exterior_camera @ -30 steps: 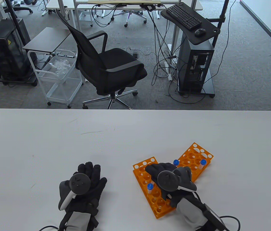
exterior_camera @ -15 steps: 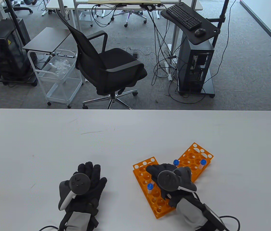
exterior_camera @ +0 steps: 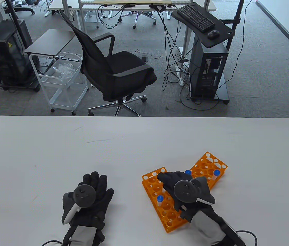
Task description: Transfer 4 test tubes between racks (Right hand only)
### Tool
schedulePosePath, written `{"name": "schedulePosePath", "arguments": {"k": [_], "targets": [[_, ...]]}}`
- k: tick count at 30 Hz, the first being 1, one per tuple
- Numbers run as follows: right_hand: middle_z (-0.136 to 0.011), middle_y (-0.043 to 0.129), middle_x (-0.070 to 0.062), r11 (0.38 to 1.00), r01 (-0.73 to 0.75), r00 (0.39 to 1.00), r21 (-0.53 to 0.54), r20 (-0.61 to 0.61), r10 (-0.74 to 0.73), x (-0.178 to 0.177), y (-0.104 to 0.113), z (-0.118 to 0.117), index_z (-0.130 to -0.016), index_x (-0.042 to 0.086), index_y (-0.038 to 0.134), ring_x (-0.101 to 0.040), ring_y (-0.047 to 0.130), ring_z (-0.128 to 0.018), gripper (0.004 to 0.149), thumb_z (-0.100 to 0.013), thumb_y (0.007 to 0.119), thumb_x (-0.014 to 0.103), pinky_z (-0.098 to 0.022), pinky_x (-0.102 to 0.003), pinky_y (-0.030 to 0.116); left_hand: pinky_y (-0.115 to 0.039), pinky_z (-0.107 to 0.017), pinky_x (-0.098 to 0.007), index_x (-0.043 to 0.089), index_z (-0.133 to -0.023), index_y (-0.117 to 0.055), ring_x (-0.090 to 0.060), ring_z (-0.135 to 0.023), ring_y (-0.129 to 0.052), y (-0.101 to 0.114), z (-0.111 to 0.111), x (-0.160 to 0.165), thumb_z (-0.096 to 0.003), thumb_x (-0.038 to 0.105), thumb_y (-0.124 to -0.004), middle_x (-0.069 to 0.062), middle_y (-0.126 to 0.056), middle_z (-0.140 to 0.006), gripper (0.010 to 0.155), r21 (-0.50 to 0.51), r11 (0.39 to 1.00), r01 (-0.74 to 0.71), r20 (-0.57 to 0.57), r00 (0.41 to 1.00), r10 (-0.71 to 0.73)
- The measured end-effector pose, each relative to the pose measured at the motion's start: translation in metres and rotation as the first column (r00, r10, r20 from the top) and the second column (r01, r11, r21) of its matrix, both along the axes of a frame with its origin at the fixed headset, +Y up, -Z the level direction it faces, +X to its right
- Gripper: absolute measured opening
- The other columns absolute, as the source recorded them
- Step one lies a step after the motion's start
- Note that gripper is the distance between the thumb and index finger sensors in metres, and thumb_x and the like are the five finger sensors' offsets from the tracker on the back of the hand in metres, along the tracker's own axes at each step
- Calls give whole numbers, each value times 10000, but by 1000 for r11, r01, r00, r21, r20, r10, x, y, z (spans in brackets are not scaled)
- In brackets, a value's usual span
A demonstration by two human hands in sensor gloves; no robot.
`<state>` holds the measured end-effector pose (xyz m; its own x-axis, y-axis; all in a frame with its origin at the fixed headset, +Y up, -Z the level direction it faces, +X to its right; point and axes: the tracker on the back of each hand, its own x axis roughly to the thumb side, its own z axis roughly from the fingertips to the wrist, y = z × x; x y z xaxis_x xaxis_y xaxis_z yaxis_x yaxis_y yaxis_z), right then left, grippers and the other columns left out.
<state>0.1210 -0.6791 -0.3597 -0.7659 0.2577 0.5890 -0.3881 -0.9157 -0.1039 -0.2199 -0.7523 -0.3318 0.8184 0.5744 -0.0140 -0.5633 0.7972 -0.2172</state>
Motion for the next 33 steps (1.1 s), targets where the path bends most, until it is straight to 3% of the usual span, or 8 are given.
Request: {"name": "schedulePosePath", "arguments": {"k": [13, 25, 33], "targets": [[-885, 892, -180, 997, 79, 997, 22, 6, -79, 14, 20, 4, -922, 127, 791, -437, 856, -752, 449, -481, 769, 210, -569, -626, 653, 126, -773, -403, 418, -1142, -162, -105, -1044, 213, 0, 1, 0, -574, 637, -458, 132, 48, -1178, 677, -1, 1000, 1, 2, 1000, -1], [-884, 896, -182, 986, 166, 981, 35, 99, -168, 56, 46, 1, -921, 125, 800, -441, 859, -749, 448, -481, 776, 209, -568, -628, 653, 127, -773, -403, 419, -1141, -163, -106, -1044, 211, 1, 1, 0, -573, 638, -457, 132, 49, -1178, 676, 5, 1000, -2, 6, 1000, 2], [-881, 900, -183, 981, 190, 967, 32, 167, -193, 80, 51, -5, -918, 123, 806, -442, 860, -748, 446, -481, 780, 208, -567, -631, 652, 126, -773, -403, 419, -1141, -163, -105, -1044, 211, 1, 1, 1, -574, 637, -458, 132, 47, -1178, 676, 6, 1000, -1, 8, 1000, 1]]}}
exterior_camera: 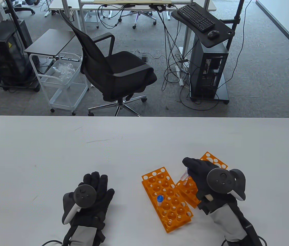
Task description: Transfer 4 test tubes between racks (Right hand only)
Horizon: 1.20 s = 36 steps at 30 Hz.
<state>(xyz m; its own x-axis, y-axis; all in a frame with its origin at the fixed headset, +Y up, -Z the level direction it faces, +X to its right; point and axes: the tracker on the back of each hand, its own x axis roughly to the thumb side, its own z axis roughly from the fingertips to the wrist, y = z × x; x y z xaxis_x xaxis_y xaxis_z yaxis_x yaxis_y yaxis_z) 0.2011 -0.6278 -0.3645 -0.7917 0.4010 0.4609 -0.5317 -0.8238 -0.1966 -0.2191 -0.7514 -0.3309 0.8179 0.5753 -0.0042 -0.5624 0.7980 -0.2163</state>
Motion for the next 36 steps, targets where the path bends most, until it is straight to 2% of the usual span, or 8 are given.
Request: {"name": "schedulePosePath", "arguments": {"k": [16, 36], "targets": [[-864, 914, -193, 997, -66, 993, -46, 98, 70, 19, -6, -9, -909, 109, 819, -448, 870, -734, 445, -476, 794, 206, -560, -635, 655, 126, -773, -403, 419, -1141, -162, -107, -1044, 211, 1, 0, 0, -574, 638, -457, 131, 48, -1178, 676, 3, 1000, -2, 0, 1000, 2], [-859, 920, -195, 989, -88, 990, -117, 95, 100, 18, -15, -14, -908, 106, 821, -448, 874, -732, 447, -472, 801, 204, -557, -634, 659, 126, -773, -403, 419, -1141, -163, -106, -1044, 212, 1, 0, 0, -574, 637, -457, 132, 47, -1178, 675, 2, 1000, -2, 0, 1000, 2]]}}
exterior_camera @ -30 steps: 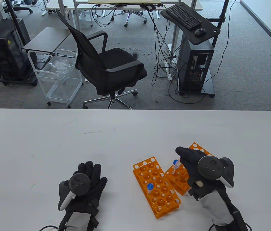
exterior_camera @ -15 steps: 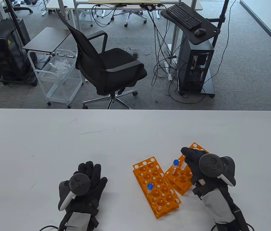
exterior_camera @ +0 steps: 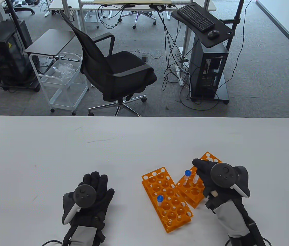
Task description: Transfer 4 test tubes between racks (Right hand only)
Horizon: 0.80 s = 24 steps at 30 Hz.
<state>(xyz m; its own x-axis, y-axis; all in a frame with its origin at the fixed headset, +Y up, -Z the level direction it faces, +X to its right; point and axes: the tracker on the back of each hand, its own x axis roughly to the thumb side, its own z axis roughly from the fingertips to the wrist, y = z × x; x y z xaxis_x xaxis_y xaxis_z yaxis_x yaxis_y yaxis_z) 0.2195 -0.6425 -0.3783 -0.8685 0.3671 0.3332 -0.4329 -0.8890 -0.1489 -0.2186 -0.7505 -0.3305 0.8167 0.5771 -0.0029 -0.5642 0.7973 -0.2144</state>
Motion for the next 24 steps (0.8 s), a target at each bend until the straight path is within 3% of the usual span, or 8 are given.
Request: {"name": "schedulePosePath", "arguments": {"k": [24], "targets": [[-853, 926, -192, 998, -18, 1000, -60, -5, 18, -4, -7, -3, -907, 105, 821, -443, 881, -727, 452, -469, 812, 216, -554, -632, 664, 126, -773, -403, 420, -1142, -163, -106, -1044, 211, 0, 0, 0, -574, 638, -457, 132, 48, -1178, 676, 0, 1000, 0, 0, 1000, 0]]}}
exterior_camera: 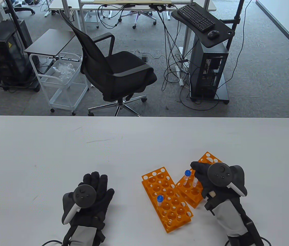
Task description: Transfer 4 test tubes between racks (Right hand only)
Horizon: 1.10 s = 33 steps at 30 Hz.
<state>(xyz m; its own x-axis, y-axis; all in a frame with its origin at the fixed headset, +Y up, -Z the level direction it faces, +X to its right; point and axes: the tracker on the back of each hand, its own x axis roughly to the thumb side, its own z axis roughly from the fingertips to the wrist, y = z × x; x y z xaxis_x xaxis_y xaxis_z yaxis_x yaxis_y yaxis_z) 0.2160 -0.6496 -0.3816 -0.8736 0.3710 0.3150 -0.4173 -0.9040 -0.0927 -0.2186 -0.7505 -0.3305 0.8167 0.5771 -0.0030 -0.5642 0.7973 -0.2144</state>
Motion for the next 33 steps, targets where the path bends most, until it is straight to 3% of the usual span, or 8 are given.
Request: {"name": "schedulePosePath", "arguments": {"k": [33], "targets": [[-843, 931, -189, 992, -42, 999, -115, 7, 43, 0, -13, -5, -917, 99, 811, -440, 888, -715, 472, -466, 825, 234, -549, -630, 668, 124, -774, -403, 417, -1142, -165, -108, -1045, 209, 1, 0, 0, -573, 638, -458, 128, 43, -1180, 677, -5, 1000, -1, 2, 1000, 1]]}}
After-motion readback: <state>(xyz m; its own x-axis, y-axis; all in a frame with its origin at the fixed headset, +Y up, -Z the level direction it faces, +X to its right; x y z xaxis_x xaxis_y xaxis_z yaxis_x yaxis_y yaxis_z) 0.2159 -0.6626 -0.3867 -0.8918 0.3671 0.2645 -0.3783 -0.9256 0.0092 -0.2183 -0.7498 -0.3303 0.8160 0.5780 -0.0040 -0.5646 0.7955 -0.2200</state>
